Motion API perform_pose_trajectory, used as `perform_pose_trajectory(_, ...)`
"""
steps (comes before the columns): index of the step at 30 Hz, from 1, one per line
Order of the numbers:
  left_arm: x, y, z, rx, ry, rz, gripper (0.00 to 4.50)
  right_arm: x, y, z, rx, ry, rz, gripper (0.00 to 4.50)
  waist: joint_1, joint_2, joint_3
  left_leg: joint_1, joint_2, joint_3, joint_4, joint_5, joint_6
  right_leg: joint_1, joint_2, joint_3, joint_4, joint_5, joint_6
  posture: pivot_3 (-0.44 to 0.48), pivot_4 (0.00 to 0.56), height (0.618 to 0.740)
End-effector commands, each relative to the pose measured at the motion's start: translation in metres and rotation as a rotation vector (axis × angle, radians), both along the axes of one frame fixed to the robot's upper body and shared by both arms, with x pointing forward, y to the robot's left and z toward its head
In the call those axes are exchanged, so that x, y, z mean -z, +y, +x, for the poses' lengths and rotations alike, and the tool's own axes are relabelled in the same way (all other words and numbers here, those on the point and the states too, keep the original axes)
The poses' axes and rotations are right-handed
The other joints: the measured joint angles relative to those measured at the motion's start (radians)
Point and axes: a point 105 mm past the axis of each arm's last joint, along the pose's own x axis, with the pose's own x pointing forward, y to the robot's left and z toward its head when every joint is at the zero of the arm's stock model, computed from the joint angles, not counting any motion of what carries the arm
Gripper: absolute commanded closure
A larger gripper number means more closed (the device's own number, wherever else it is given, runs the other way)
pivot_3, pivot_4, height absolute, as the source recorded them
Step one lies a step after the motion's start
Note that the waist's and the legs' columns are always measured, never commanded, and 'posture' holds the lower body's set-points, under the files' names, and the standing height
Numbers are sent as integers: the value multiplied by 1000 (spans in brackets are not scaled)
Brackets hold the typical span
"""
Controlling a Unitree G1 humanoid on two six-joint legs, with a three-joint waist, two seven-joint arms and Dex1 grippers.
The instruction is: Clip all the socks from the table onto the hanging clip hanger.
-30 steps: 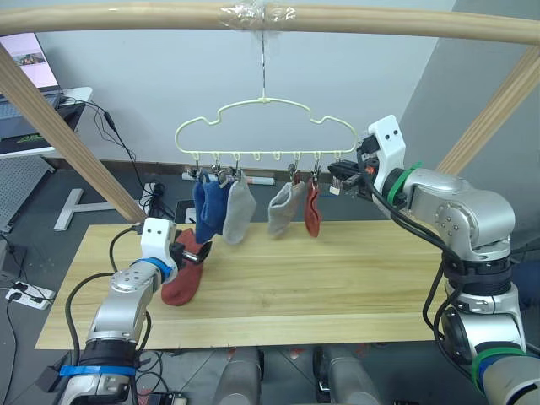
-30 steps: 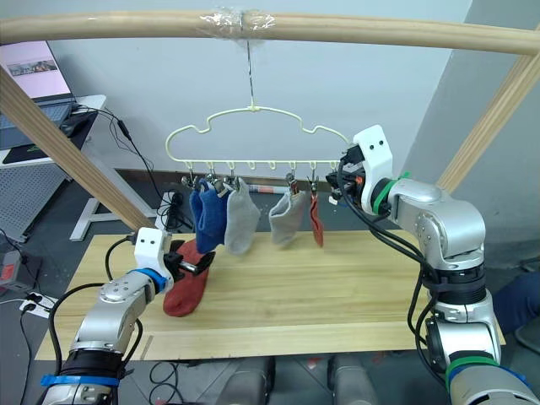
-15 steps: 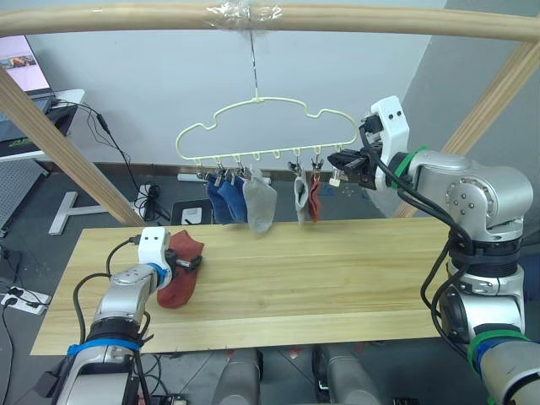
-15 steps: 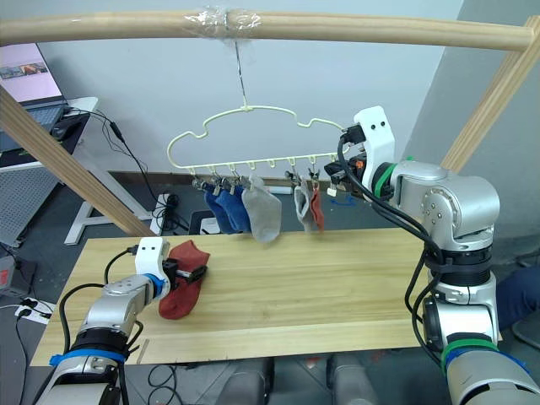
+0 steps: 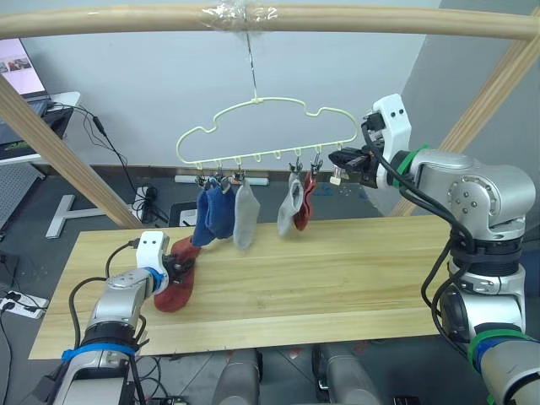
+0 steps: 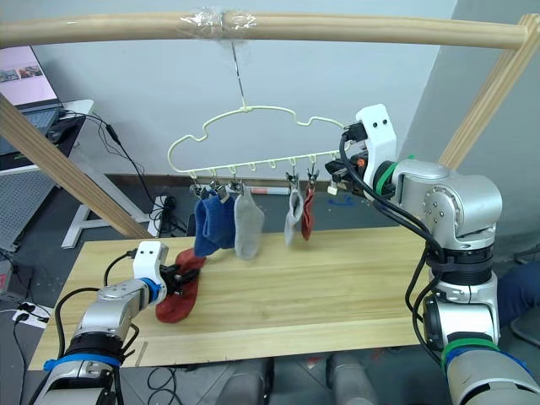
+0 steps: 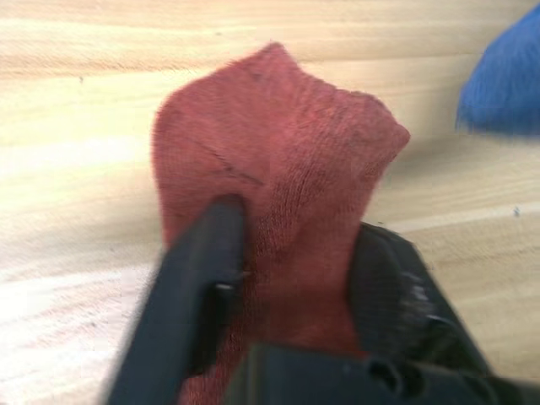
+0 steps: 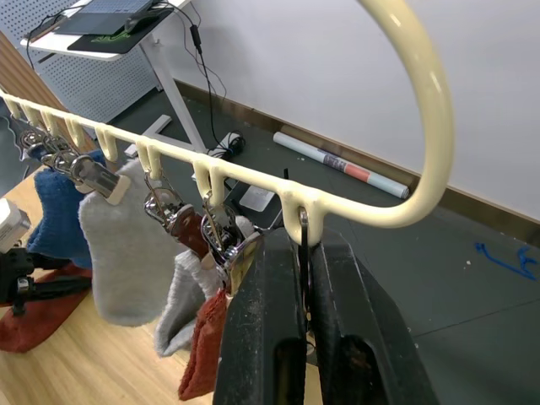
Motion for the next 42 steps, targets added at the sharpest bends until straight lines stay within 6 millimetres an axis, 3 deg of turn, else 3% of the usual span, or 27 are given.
perform_pose_trajectory(1,11,-12,-11,44,46,-31,3584,-17,-5,-1,5,-50,29,4500,0,0,0,0,0,0,0,0,0,0,0,0,0,0,0,79,226,740)
perform_pose_trajectory(4,-2,-34,-13,151,-11,-68,4466,-18,-8,1,20,-25,52,4500,0,0,0,0,0,0,0,0,0,0,-1,0,-1,0,0,76,225,740)
perform_pose_trajectory(8,-30,-78,-21,436,-189,50,4488,-17,-12,5,62,78,149,4500,2,0,0,-2,2,0,-1,0,0,-1,-2,1,-2,1,-2,79,219,740)
perform_pose_trajectory(11,-73,-145,-33,635,-364,-125,4488,-17,-19,9,109,154,202,4500,13,0,0,-3,2,-1,-1,0,0,-1,-3,0,-2,2,-4,79,217,740)
perform_pose_trajectory(15,-123,-205,-47,790,-576,-263,4488,-14,-24,11,153,262,278,4500,21,1,1,-4,1,2,-1,0,0,-1,-4,0,-2,1,-3,69,214,740)
perform_pose_trajectory(17,-143,-226,-51,833,-660,-313,4488,-13,-25,14,167,297,312,4500,23,1,1,-4,-1,2,-1,0,0,-1,-3,0,-2,1,-3,67,216,740)
perform_pose_trajectory(21,-159,-256,-43,835,-746,-346,4488,-12,-26,18,184,337,369,4500,22,1,1,-3,-1,2,-1,0,0,-1,0,0,-1,1,-2,62,215,740)
perform_pose_trajectory(30,-152,-271,-29,831,-769,-300,4488,-15,-28,17,196,357,396,4500,19,1,1,-4,-1,2,0,0,1,-1,1,0,-2,0,-1,41,222,740)
perform_pose_trajectory(35,-166,-270,-14,779,-851,-265,4488,-16,-29,15,195,359,383,4500,21,1,1,-5,-1,2,1,0,1,-1,0,0,-2,0,0,36,223,740)
perform_pose_trajectory(42,-166,-273,-1,742,-837,-236,4488,-18,-27,13,191,364,386,4500,14,1,1,-5,-1,2,0,0,1,-1,1,-1,-2,0,0,28,224,740)
